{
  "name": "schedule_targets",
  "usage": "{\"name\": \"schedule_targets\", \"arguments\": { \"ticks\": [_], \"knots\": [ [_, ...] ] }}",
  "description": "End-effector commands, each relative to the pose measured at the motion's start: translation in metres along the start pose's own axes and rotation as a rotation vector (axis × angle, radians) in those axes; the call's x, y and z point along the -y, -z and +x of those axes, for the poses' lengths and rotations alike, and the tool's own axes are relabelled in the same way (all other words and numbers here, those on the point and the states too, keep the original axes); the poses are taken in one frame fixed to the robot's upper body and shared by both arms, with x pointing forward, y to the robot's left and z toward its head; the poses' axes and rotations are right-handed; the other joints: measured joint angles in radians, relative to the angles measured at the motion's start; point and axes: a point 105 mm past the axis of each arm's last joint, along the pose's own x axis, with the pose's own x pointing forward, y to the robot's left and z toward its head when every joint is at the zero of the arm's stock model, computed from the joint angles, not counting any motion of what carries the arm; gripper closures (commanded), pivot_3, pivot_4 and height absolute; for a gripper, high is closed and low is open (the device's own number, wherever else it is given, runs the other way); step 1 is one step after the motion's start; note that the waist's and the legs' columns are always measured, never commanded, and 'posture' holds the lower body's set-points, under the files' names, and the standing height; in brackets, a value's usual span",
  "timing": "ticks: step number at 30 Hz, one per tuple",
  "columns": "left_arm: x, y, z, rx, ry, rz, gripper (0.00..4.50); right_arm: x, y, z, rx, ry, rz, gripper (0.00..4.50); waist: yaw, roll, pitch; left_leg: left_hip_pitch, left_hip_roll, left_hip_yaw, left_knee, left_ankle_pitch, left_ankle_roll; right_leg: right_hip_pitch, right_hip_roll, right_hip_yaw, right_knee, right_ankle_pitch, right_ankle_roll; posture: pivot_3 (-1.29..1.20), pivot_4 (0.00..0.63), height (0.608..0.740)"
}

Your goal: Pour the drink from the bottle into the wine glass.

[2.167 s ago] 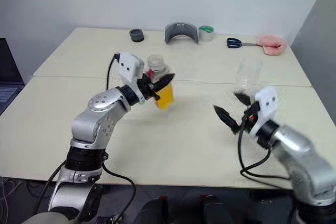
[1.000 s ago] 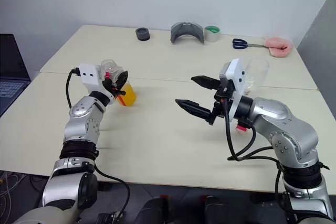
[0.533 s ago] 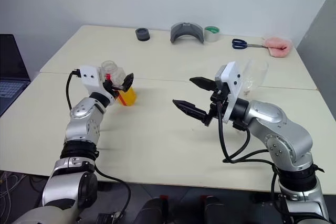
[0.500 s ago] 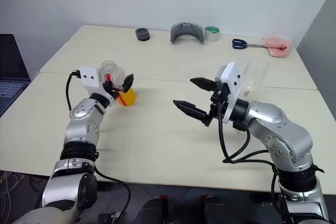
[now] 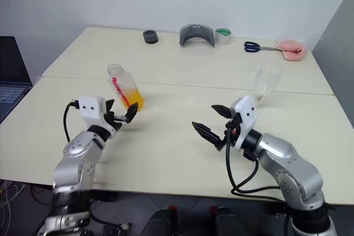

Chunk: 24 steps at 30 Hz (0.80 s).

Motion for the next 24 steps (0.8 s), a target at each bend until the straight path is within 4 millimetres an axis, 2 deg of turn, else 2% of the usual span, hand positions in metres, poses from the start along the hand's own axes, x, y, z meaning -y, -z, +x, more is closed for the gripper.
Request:
{"name": "schedule_targets", "arguments": {
  "ticks": [1, 5, 9, 15, 18, 24],
  "knots": [
    [0.023, -0.014, -0.022, 0.006, 0.077, 0.003, 0.01, 0.017, 0.007, -0.011, -0.019, 0.158, -0.081, 0.00, 0.000, 0.000, 0.000, 0.000, 0.000, 0.000, 0.000, 0.000, 0.000, 0.000, 0.000, 0.000, 0.000, 0.000, 0.000, 0.00, 0.150, 0.740],
    [0.064, -0.016, -0.050, -0.043, 0.253, -0.016, 0.01, 0.056, 0.026, -0.030, -0.051, 0.397, -0.101, 0.00, 0.000, 0.000, 0.000, 0.001, -0.001, 0.001, 0.000, 0.000, 0.000, 0.000, 0.000, 0.001, 0.000, 0.000, 0.000, 0.00, 0.150, 0.740],
    [0.094, -0.025, -0.062, -0.065, 0.464, 0.015, 0.01, 0.088, 0.034, -0.045, -0.041, 0.579, -0.112, 0.00, 0.000, 0.000, 0.000, 0.002, -0.002, 0.003, 0.000, 0.000, 0.000, 0.001, 0.001, 0.002, 0.000, -0.001, 0.001, 0.00, 0.150, 0.740],
    [0.118, -0.038, -0.067, -0.049, 0.702, 0.071, 0.01, 0.115, 0.041, -0.045, -0.038, 0.664, -0.091, 0.00, -0.010, 0.000, 0.000, 0.004, -0.001, 0.005, 0.000, 0.000, 0.000, 0.001, 0.003, 0.004, 0.000, -0.001, 0.001, 0.00, 0.150, 0.740],
    [0.130, -0.038, -0.071, -0.042, 0.867, 0.116, 0.01, 0.132, 0.042, -0.042, -0.023, 0.695, -0.050, 0.00, -0.011, 0.000, 0.000, 0.003, -0.001, 0.005, 0.000, 0.000, 0.000, 0.001, 0.003, 0.004, 0.000, 0.000, 0.000, 0.00, 0.150, 0.740],
    [0.127, -0.032, -0.068, -0.028, 0.948, 0.162, 0.01, 0.153, 0.040, -0.031, -0.008, 0.724, -0.070, 0.00, -0.017, 0.001, 0.000, 0.003, -0.001, 0.005, -0.001, 0.000, 0.000, 0.000, 0.003, 0.004, 0.000, -0.001, -0.001, 0.00, 0.150, 0.740]
  ]
}}
